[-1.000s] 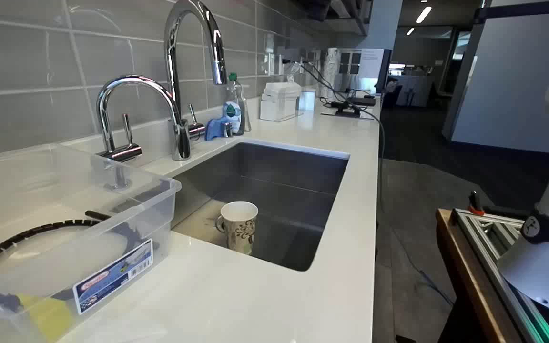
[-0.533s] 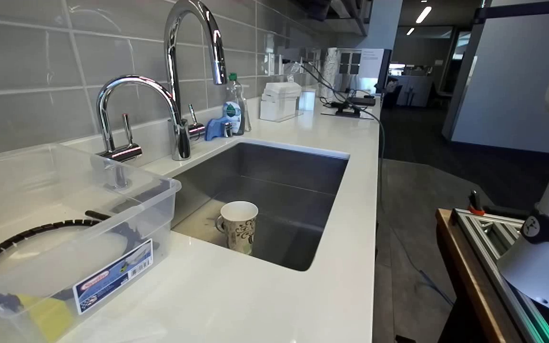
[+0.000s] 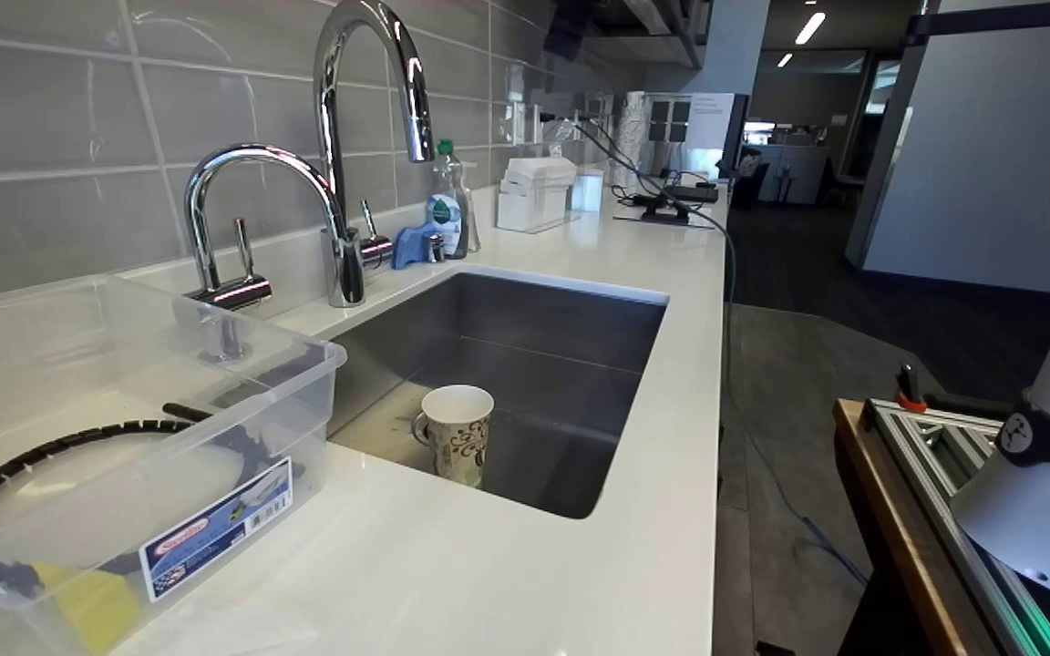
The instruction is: Pour the contents of the cup onto the paper towel
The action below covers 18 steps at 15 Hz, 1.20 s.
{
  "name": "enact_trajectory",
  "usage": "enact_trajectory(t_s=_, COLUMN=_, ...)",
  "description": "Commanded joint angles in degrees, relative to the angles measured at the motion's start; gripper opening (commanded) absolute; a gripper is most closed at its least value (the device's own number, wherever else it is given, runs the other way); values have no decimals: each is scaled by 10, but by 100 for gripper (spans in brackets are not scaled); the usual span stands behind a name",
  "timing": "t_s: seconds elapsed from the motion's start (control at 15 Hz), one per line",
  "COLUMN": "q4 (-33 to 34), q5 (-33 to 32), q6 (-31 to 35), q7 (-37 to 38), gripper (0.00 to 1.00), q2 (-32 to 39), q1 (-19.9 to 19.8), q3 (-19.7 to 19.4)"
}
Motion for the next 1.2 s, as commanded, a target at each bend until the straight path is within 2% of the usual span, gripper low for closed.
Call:
enact_trajectory(t_s=0.0, q4=8, q5=-79, q6=77, q7=131, gripper=100, q2=71, q1=-52, q3=55)
enact_trajectory(t_s=0.33, q4=1, q5=-199, q6=135, q7=332, gripper=100, q2=146, q1=-105, q3=84)
enact_trajectory(t_s=0.73, q4=-16, q5=-308, q6=160, q7=556, gripper=100, q2=220, q1=-118, q3=47)
enact_trajectory(t_s=1.0, q4=-15, q5=-306, q6=156, q7=670, gripper=100, q2=267, q1=-102, q3=10)
enact_trajectory(t_s=1.13, q4=-12, q5=-284, q6=168, q7=676, gripper=100, q2=296, q1=-89, q3=-3)
